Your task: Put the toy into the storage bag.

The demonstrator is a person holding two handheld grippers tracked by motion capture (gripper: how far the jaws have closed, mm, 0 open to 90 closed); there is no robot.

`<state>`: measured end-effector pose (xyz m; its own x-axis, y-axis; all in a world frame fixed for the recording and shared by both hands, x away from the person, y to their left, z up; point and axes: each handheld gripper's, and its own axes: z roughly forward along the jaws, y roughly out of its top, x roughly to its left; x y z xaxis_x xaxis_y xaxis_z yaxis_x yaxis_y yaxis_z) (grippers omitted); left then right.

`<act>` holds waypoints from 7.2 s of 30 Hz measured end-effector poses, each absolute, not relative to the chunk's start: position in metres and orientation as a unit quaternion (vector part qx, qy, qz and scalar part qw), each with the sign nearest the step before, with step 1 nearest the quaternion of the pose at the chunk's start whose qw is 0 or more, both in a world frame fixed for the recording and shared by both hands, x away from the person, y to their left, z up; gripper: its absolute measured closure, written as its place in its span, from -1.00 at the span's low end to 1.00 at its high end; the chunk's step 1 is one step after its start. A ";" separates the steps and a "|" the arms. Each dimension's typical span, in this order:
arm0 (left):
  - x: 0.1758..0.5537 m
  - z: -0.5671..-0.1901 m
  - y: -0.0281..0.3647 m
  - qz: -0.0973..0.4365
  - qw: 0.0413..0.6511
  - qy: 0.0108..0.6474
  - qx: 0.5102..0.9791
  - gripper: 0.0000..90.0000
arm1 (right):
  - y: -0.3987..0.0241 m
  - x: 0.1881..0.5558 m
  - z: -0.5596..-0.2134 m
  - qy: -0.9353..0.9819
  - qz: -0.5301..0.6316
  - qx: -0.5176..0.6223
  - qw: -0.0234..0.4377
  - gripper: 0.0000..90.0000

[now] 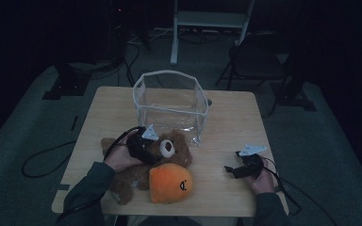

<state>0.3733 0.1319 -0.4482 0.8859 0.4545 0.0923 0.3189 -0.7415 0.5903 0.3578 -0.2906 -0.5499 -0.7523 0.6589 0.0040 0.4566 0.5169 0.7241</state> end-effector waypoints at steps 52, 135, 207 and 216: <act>0.384 -0.461 0.088 0.112 0.260 0.177 0.943 -0.32 | -0.291 0.358 -0.550 0.860 0.370 0.324 0.136 -0.74; 0.346 -0.383 0.259 0.205 0.564 0.277 0.751 -0.08 | -0.291 0.357 -0.550 0.859 0.370 0.325 0.137 -0.74; 0.356 -0.330 0.269 0.231 0.582 0.281 0.727 -0.08 | -0.291 0.357 -0.550 0.859 0.370 0.326 0.137 -0.74; 0.357 -0.323 0.268 0.237 0.586 0.277 0.724 -0.08 | -0.290 0.357 -0.550 0.859 0.370 0.326 0.137 -0.74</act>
<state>0.3575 0.2676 -0.3228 0.7343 0.6786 0.0180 0.1237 -0.1597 0.9794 0.3570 -0.2905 -0.5497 -0.7503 0.6611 0.0051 0.4583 0.5145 0.7248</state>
